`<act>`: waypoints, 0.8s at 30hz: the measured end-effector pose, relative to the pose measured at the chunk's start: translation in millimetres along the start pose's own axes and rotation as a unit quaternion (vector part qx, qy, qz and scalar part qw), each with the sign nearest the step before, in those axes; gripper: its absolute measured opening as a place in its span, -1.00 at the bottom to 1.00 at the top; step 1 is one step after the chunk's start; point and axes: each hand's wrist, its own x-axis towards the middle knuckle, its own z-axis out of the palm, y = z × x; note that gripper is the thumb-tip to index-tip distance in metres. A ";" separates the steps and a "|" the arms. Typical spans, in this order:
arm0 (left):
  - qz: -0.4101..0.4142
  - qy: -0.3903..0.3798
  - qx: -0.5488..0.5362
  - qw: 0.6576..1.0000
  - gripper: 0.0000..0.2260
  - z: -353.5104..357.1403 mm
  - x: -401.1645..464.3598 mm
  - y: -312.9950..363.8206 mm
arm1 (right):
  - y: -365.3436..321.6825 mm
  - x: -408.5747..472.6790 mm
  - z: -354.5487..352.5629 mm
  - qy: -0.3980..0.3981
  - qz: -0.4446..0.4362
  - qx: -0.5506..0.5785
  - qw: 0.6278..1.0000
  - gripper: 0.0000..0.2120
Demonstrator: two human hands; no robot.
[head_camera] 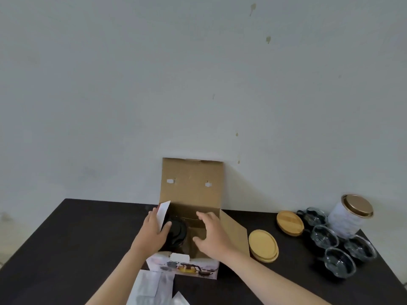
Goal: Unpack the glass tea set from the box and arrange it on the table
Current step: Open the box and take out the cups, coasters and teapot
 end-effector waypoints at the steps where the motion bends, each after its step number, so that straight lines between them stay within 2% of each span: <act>1: 0.001 0.007 -0.019 1.000 -0.36 -4.9 -1.8 -1.4 | -2.7 -0.8 5.2 -0.007 0.004 0.003 1.000 -0.34; 4: 0.052 0.046 -0.024 0.997 -0.47 -19.0 -8.3 -4.8 | -11.3 1.0 18.3 -0.027 0.018 0.003 0.999 -0.31; 8: 0.152 0.076 0.113 0.979 -0.57 -38.6 -11.1 -12.6 | -28.5 11.3 33.6 -0.060 0.033 -0.021 0.997 -0.21; 11: 0.166 0.054 0.209 0.962 -0.58 -46.9 -10.5 -25.4 | -44.7 17.3 46.4 -0.065 0.053 -0.040 0.996 -0.14; 13: 0.144 0.031 0.242 0.959 -0.43 -49.1 -10.7 -35.0 | -52.3 20.6 54.2 -0.060 0.080 -0.053 0.994 -0.03; 15: 0.126 -0.004 0.269 0.955 -0.17 -47.5 -10.4 -44.0 | -56.6 23.8 60.3 -0.060 0.106 -0.061 0.991 0.06; 18: 0.120 -0.061 0.291 0.947 0.11 -40.7 -12.0 -53.7 | -61.5 27.7 65.5 -0.057 0.136 -0.072 0.986 0.09; 21: 0.116 -0.096 0.290 0.945 0.23 -34.7 -12.0 -59.0 | -64.1 31.9 64.4 -0.033 0.149 -0.068 0.986 0.02; 24: 0.115 -0.114 0.286 0.944 0.26 -28.7 -11.8 -64.6 | -62.2 31.2 58.8 -0.016 0.158 -0.052 0.986 0.01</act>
